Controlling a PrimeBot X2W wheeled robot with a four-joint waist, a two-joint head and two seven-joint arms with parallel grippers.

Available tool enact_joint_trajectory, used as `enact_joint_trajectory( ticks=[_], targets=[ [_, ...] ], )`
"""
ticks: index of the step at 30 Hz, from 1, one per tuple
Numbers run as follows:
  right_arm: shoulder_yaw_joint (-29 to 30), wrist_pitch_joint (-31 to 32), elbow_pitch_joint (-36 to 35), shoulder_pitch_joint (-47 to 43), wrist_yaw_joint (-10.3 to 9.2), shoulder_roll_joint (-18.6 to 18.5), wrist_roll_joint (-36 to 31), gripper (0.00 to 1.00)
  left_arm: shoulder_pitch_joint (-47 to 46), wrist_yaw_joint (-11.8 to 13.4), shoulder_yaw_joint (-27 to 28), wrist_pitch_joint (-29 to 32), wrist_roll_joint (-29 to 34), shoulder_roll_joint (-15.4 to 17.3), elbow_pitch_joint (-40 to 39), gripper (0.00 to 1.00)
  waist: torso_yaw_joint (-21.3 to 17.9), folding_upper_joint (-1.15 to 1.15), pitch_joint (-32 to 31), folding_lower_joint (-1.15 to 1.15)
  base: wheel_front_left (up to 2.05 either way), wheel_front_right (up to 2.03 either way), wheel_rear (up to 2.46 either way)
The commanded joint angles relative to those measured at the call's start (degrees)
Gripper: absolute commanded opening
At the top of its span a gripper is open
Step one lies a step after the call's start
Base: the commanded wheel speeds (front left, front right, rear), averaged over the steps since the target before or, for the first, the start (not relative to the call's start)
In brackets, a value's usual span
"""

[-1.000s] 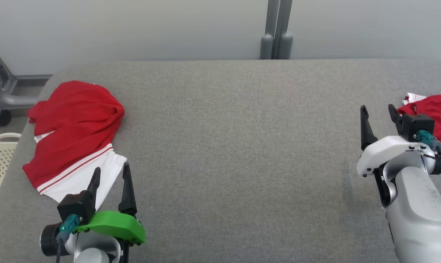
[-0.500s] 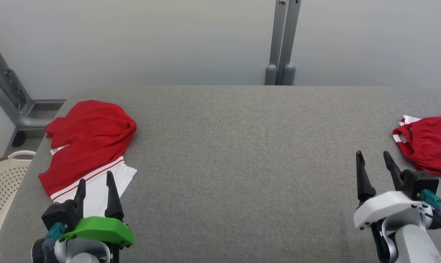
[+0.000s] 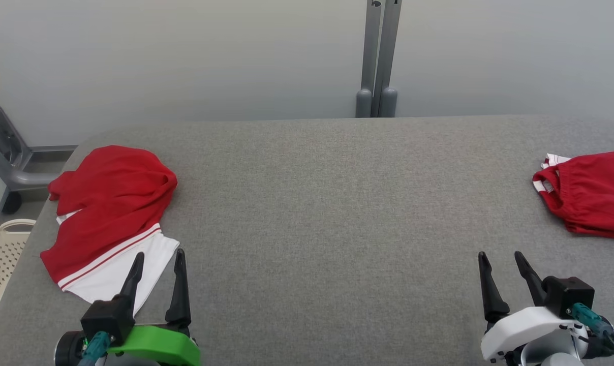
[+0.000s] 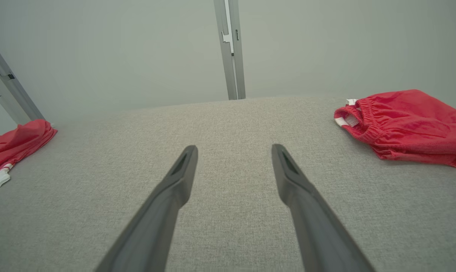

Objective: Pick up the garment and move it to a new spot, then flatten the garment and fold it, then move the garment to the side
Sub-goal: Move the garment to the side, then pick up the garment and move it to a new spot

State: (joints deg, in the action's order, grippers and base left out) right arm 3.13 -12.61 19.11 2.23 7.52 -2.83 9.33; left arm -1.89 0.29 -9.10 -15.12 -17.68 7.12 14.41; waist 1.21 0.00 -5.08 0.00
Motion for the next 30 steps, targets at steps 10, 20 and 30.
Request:
enact_joint_trajectory(
  ticks=[10, 20, 30],
  targets=[
    [-1.5, -1.6, -0.1, -2.3, -0.07, -0.1, -2.1, 1.0, 6.5, -4.9, 6.1, 0.0, 3.8, -2.2, -0.7, 1.0, -1.0, 0.0, -0.2, 0.0, 0.0, 0.0, 0.0],
    [-2.5, -2.2, 0.2, -4.1, -0.07, -0.1, -3.5, 1.0, 7.5, -5.4, 10.1, 0.0, 6.4, -3.4, 2.6, 1.0, -0.9, 0.0, -0.2, 0.0, 0.0, 0.0, 0.0],
    [-2.9, -2.1, 0.5, -3.1, -0.07, -0.1, -3.2, 1.0, 5.2, -6.5, 11.3, 0.0, 7.3, -3.4, 6.9, 1.0, -0.5, 0.0, -0.1, 0.0, 0.0, 0.0, 0.0]
  ],
)
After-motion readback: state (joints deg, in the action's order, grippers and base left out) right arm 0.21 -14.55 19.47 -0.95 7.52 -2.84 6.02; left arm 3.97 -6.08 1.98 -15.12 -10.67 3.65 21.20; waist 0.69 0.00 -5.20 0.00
